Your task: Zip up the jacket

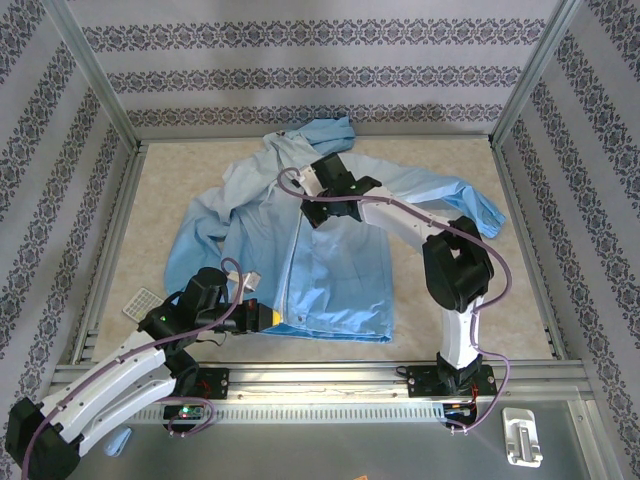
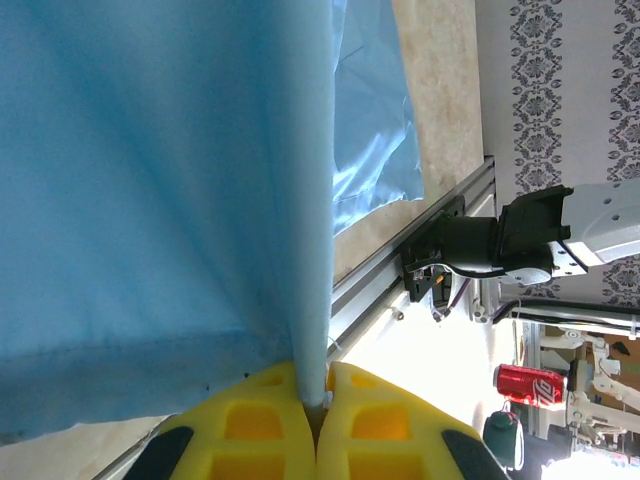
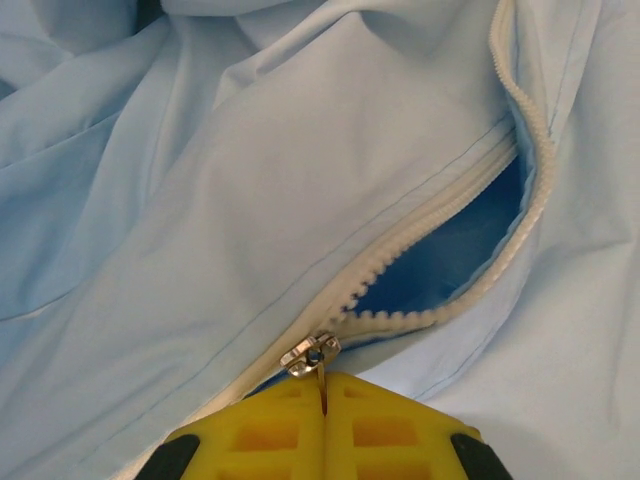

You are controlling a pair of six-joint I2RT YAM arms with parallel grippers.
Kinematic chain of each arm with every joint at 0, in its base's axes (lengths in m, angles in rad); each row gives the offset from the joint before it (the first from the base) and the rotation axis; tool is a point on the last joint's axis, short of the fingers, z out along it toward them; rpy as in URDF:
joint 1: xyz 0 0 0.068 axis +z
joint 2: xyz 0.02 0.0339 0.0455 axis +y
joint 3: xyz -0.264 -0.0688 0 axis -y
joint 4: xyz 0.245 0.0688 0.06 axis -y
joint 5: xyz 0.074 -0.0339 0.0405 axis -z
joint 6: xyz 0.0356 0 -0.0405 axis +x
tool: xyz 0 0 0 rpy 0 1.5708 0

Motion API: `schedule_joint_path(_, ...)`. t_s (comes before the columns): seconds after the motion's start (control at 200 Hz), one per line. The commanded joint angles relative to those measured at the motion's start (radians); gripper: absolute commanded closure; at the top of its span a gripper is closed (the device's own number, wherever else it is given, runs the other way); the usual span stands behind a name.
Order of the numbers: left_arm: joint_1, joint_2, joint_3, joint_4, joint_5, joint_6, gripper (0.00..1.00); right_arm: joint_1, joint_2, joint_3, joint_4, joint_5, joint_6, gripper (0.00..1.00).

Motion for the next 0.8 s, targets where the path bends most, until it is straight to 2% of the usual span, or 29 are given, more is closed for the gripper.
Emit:
schedule_joint_path(0.0,-0.034,0.004,0.027,-0.096,0.054,0.032,1.0,-0.048,0.032,0.066,0.064,0.05,-0.01,1.0)
schedule_joint_path(0.794,-0.066,0.062,0.135,-0.207,0.025,0.078,1.0,-0.139,0.207,0.307,0.053,0.045,-0.03,1.0)
